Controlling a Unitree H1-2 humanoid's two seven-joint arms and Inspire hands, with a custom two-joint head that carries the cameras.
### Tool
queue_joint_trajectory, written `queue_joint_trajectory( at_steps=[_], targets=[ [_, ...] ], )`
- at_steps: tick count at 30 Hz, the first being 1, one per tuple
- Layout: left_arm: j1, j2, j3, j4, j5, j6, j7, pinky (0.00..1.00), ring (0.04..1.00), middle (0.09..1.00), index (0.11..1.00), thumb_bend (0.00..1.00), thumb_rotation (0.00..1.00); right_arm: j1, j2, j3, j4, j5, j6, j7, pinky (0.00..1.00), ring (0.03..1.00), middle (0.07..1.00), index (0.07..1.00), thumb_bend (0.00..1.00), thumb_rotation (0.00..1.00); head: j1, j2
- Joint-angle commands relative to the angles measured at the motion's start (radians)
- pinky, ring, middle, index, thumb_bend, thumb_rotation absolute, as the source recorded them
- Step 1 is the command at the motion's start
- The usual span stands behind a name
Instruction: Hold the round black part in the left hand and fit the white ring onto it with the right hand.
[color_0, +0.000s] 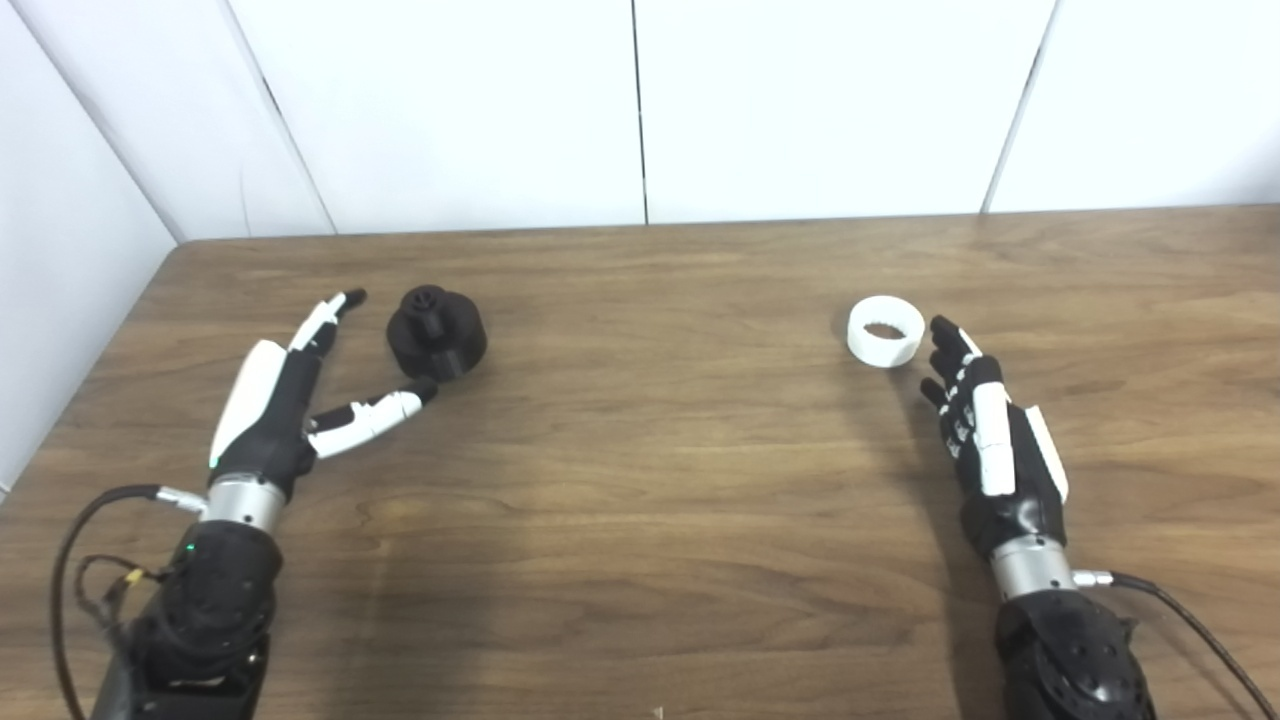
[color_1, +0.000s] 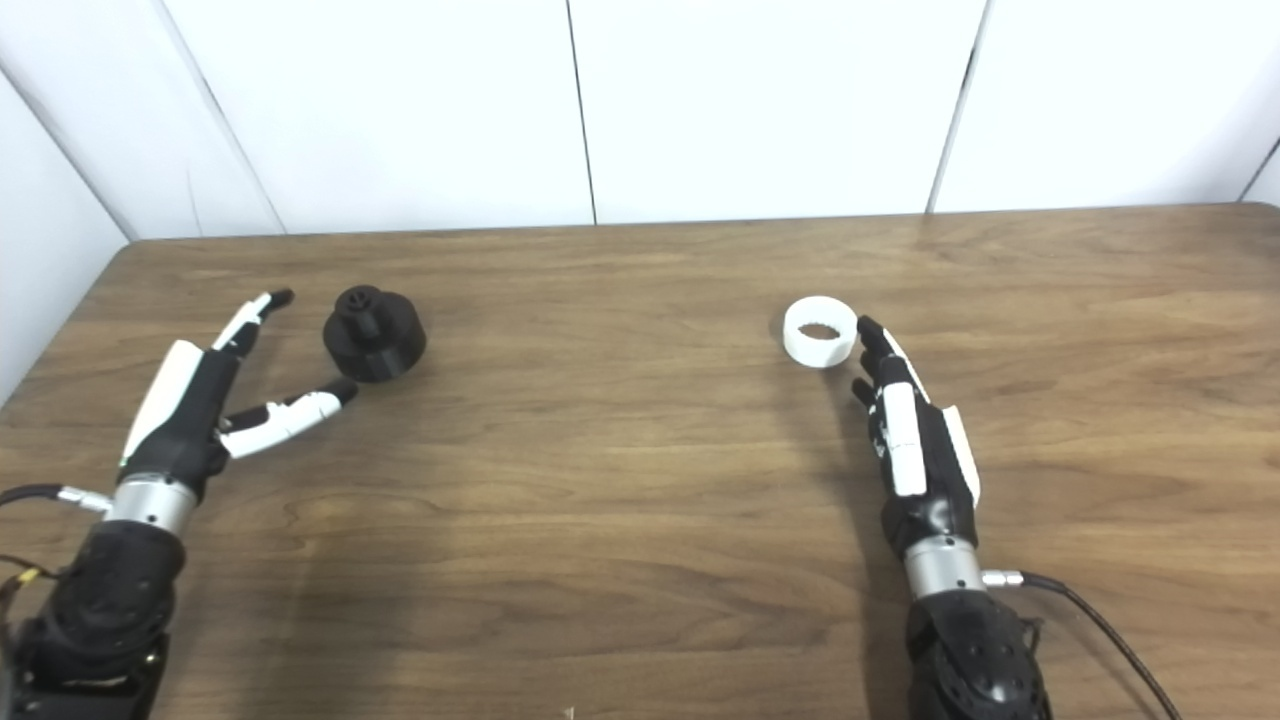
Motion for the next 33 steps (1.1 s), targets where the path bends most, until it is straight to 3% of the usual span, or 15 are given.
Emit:
queue_joint_trajectory(
  at_steps=[1, 5, 10, 33],
  targets=[
    [-0.083, 0.069, -0.011, 0.042, 0.101, -0.071, 0.062, 0.97, 1.0, 1.0, 0.867, 0.95, 0.46, -0.027, 0.005, -0.002, -0.01, -0.001, -0.052, 0.0, 0.92, 0.956, 0.956, 0.917, 0.64, 1.0, 0.002, 0.001],
    [-0.112, 0.098, -0.032, 0.101, 0.176, -0.115, 0.085, 1.0, 1.0, 1.0, 0.838, 0.97, 0.46, -0.03, 0.005, -0.002, -0.002, 0.0, -0.063, 0.002, 0.93, 0.954, 0.954, 0.921, 0.63, 1.0, 0.003, -0.006],
    [-0.132, 0.128, -0.05, 0.129, 0.218, -0.107, 0.06, 1.0, 1.0, 1.0, 0.836, 0.98, 0.46, -0.031, 0.007, -0.001, 0.003, -0.004, -0.071, -0.001, 0.94, 0.954, 0.95, 0.921, 0.63, 1.0, 0.005, -0.01],
    [-0.245, 0.214, -0.099, 0.282, 0.275, -0.146, -0.012, 1.0, 1.0, 1.0, 0.842, 1.0, 0.48, -0.019, -0.003, 0.002, -0.001, -0.026, -0.085, -0.002, 0.94, 0.948, 0.943, 0.911, 0.64, 1.0, 0.006, -0.012]
  ],
)
